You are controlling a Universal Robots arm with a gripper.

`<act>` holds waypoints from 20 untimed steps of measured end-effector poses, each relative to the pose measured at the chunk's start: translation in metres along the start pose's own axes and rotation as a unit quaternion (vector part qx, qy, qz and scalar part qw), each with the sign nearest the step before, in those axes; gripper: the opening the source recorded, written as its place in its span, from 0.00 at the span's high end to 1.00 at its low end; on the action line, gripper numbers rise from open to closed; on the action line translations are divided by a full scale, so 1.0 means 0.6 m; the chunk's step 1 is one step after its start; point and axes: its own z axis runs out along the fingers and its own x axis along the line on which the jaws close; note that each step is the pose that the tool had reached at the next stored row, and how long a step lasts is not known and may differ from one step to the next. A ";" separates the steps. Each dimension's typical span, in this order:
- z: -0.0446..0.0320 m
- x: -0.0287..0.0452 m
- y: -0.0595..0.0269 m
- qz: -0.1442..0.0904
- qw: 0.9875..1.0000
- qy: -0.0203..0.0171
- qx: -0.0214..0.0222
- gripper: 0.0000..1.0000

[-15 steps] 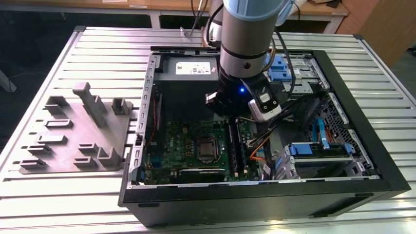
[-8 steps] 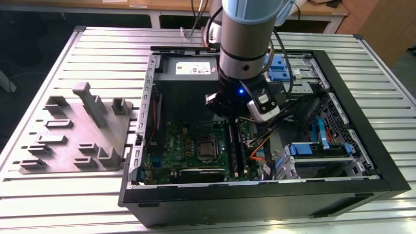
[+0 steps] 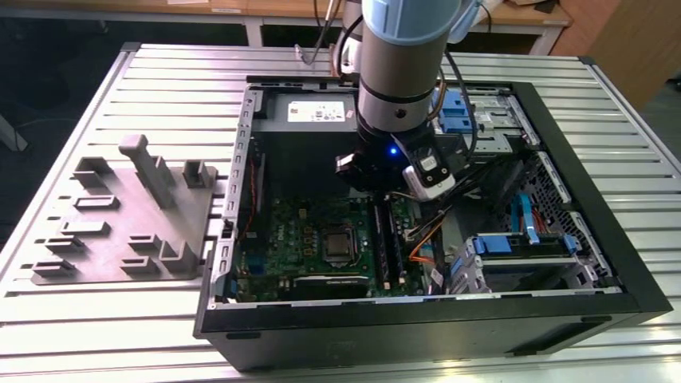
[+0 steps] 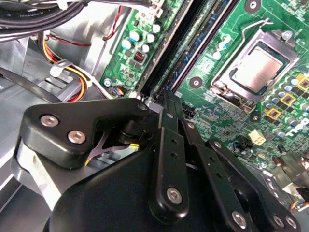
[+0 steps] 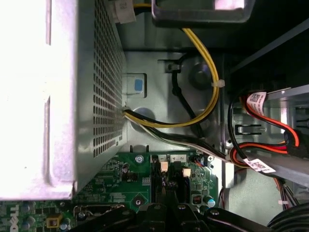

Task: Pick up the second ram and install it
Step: 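Press down the second ram until it locks into place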

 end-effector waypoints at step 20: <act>0.010 0.001 0.000 0.000 1.000 0.000 0.000 0.90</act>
